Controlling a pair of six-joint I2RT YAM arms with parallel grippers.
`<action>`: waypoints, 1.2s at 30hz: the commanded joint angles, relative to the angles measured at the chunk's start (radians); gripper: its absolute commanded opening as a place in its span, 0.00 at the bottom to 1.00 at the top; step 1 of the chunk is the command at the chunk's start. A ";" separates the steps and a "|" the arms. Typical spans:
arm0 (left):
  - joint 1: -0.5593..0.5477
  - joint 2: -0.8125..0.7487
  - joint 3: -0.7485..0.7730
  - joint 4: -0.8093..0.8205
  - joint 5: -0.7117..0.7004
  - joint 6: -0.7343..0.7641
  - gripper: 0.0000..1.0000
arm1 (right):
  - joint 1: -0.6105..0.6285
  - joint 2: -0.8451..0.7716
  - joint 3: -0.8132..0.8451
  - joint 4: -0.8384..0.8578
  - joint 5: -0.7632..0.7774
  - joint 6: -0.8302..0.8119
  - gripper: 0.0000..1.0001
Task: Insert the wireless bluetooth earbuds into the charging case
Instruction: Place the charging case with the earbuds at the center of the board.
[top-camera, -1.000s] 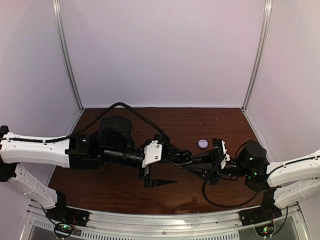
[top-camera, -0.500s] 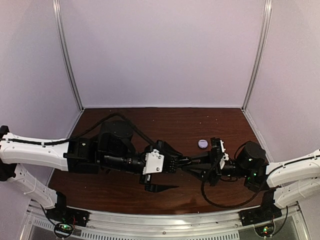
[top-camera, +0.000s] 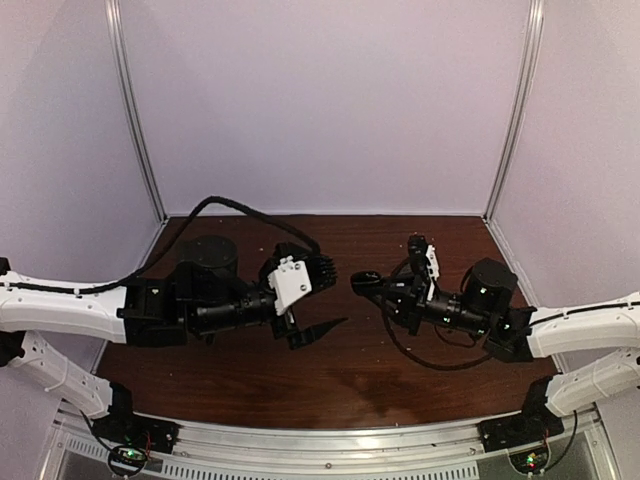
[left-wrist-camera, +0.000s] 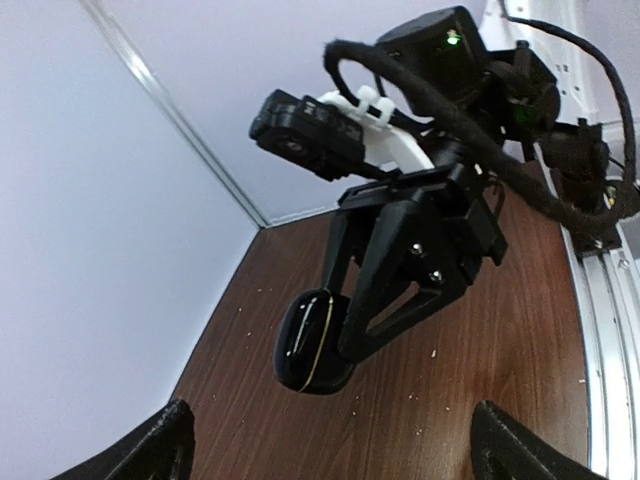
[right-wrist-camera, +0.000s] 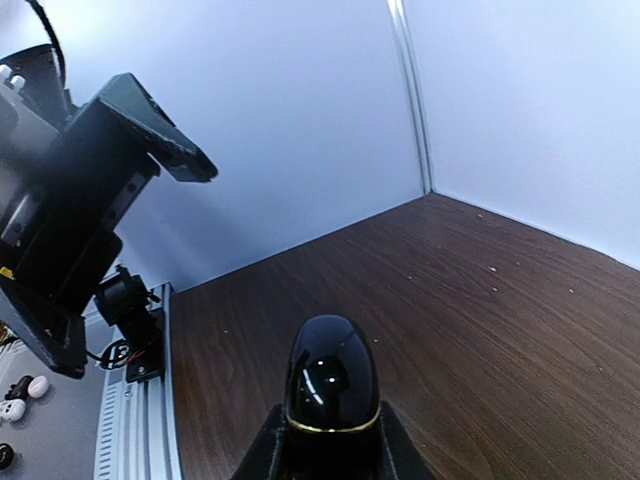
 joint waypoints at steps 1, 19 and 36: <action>0.082 -0.031 -0.027 0.109 -0.050 -0.185 0.98 | -0.072 0.054 0.060 -0.117 0.063 0.081 0.00; 0.195 -0.049 -0.104 0.148 -0.132 -0.356 0.98 | -0.274 0.560 0.368 -0.295 0.071 0.199 0.08; 0.204 -0.084 -0.155 0.169 -0.175 -0.348 0.98 | -0.314 0.788 0.477 -0.283 0.028 0.253 0.19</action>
